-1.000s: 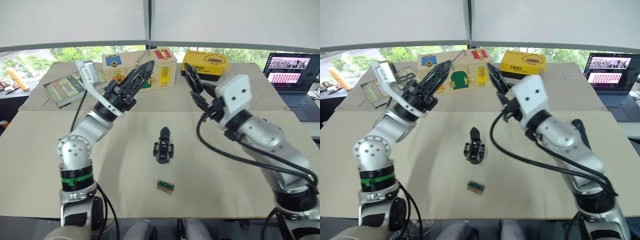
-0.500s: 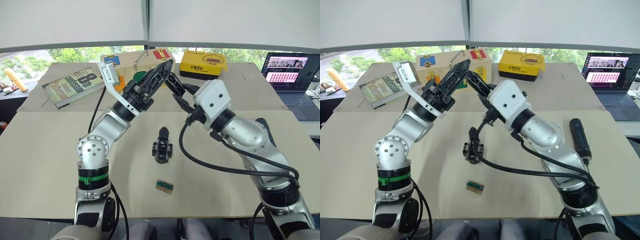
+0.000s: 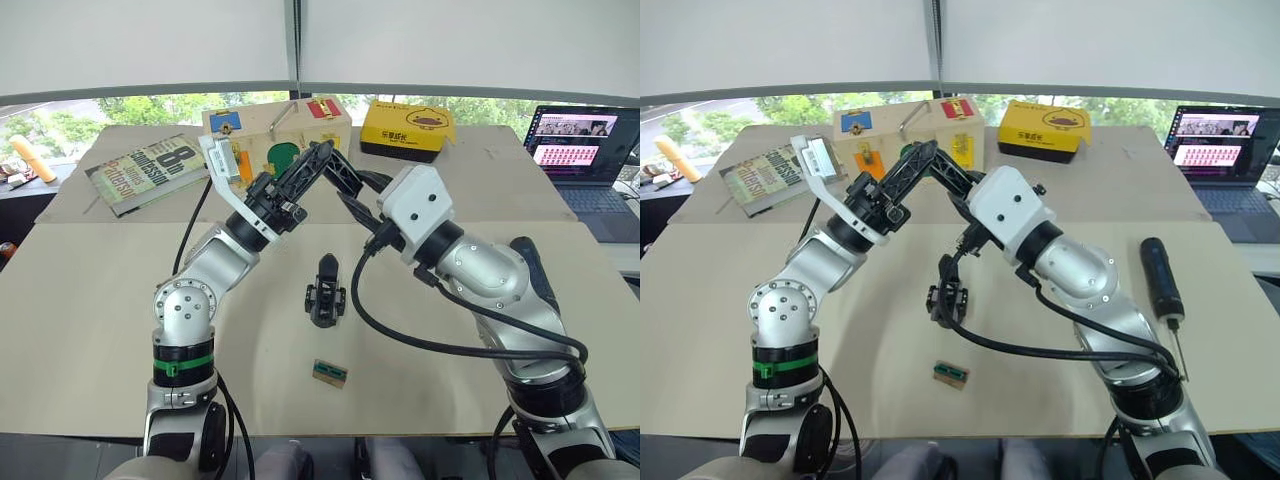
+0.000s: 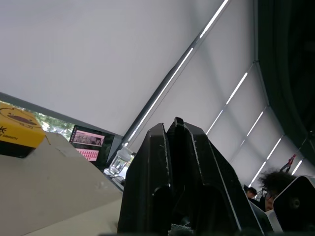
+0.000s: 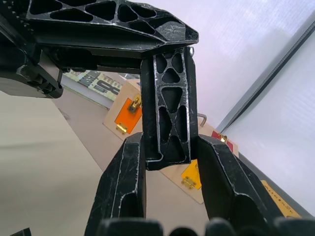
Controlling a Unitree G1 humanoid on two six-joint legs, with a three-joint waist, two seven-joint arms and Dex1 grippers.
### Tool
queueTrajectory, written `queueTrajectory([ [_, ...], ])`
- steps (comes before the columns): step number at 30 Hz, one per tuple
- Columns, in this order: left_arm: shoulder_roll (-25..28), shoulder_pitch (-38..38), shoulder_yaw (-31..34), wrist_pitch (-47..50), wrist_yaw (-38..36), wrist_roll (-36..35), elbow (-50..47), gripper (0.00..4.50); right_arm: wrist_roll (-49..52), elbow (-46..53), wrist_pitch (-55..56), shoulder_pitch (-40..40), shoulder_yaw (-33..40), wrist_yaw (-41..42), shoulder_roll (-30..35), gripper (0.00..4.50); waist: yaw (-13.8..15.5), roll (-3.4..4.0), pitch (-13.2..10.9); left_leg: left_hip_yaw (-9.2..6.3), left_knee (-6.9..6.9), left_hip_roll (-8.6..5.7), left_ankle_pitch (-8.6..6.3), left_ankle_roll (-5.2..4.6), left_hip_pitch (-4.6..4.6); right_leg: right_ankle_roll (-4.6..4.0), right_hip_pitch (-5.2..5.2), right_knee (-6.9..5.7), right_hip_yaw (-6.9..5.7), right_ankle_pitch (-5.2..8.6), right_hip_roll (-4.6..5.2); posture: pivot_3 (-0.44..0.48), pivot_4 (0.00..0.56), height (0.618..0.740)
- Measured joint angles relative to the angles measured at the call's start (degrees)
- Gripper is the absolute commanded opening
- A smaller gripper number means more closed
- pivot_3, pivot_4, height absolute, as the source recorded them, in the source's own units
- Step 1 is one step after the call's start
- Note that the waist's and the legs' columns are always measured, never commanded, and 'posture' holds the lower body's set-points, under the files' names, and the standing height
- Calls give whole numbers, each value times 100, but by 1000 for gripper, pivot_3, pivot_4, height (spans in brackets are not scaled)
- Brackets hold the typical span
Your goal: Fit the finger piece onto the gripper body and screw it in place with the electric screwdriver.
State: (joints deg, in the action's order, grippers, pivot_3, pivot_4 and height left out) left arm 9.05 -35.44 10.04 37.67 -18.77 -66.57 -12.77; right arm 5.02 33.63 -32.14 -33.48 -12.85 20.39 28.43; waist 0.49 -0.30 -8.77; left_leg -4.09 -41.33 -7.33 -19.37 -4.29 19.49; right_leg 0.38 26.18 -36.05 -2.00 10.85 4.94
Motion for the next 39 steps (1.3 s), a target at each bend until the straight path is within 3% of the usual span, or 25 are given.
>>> queueTrajectory([
  [1, -43, 10, 8, -13, -1, -1, 0, 0, -21, 19, 0, 17, 9, 24, -9, 1081, 2, 0, 0, 0, 0, -1, 0, 0, 0, 0, 0, 0, 0, 0, 0, 0, 150, 740],
  [3, -114, 11, 27, -56, -16, -1, 2, 0, -25, 64, -4, 44, 44, 61, -56, 2133, 5, 0, 0, 0, -1, -1, 0, 0, 0, 0, -1, 1, 0, 0, 1, 0, 150, 740],
  [9, -205, -260, 500, -276, 2, -360, 111, 0, 415, 97, -52, 324, 619, 662, 247, 4135, 22, 0, 0, -1, -2, -1, 0, 0, 1, 0, -2, 2, -1, 0, 2, 0, 150, 740],
  [12, 193, -344, 599, -81, -163, -595, 247, 0, 1293, 246, -152, 506, 1275, 1351, 565, 4135, 15, -1, -1, -3, 5, 1, 0, 0, -1, 0, -3, 7, 1, 0, 2, 0, 150, 740],
  [16, 1443, -350, 667, 810, -935, -997, 527, 0, 3152, 238, -1286, 379, 2454, 1839, 1004, 4135, -50, -1, -2, -4, 17, 1, 0, 0, -10, -5, 1, 3, 13, 1, -4, 0, 150, 740],
  [19, 2856, -369, -223, 1131, -2527, -171, 349, 0, 4759, 145, -2503, 95, 2683, 2150, 1622, 4135, -106, -1, -3, -3, 42, 3, 1, 1, -20, -16, -2, 11, 48, 2, -2, 0, 150, 740],
  [20, 3084, -399, -472, 1151, -2918, 60, 285, 0, 5075, 130, -2762, 59, 2652, 2247, 1761, 4135, -102, 0, -3, -4, 50, 3, 1, 1, -21, -16, -4, 18, 50, 2, -1, 0, 150, 740],
  [22, 3205, -494, -887, 1148, -3678, 405, 277, 0, 5650, 41, -3221, -47, 2443, 2356, 1933, 4135, -77, 0, -3, -4, 48, 3, 1, 0, -16, -16, -3, 22, 52, 2, 1, 0, 150, 740],
  [26, 3178, -705, -1263, 1225, -4337, 643, 352, 0, 6136, -422, -3876, -620, 1952, 2030, 1761, 4135, -72, -6, -6, -1, 46, 5, 1, -1, -13, -15, -1, 21, 55, 1, 4, 0, 150, 740],
  [32, 3007, -685, -1375, 1685, -4436, 579, 254, 0, 7396, -1032, -4573, -1087, 1478, 877, 956, 4135, -83, -6, -6, -3, 51, 7, 1, -1, -6, -16, 11, 21, 53, 1, 3, 0, 150, 740],
  [39, 2943, -668, -1334, 1877, -4399, 669, 245, 0, 7773, -1058, -4607, -1114, 1162, 211, 754, 4135, -53, -6, -6, -3, 46, 2, 1, -1, -6, -13, 9, 21, 49, 0, 5, 0, 150, 740],
])
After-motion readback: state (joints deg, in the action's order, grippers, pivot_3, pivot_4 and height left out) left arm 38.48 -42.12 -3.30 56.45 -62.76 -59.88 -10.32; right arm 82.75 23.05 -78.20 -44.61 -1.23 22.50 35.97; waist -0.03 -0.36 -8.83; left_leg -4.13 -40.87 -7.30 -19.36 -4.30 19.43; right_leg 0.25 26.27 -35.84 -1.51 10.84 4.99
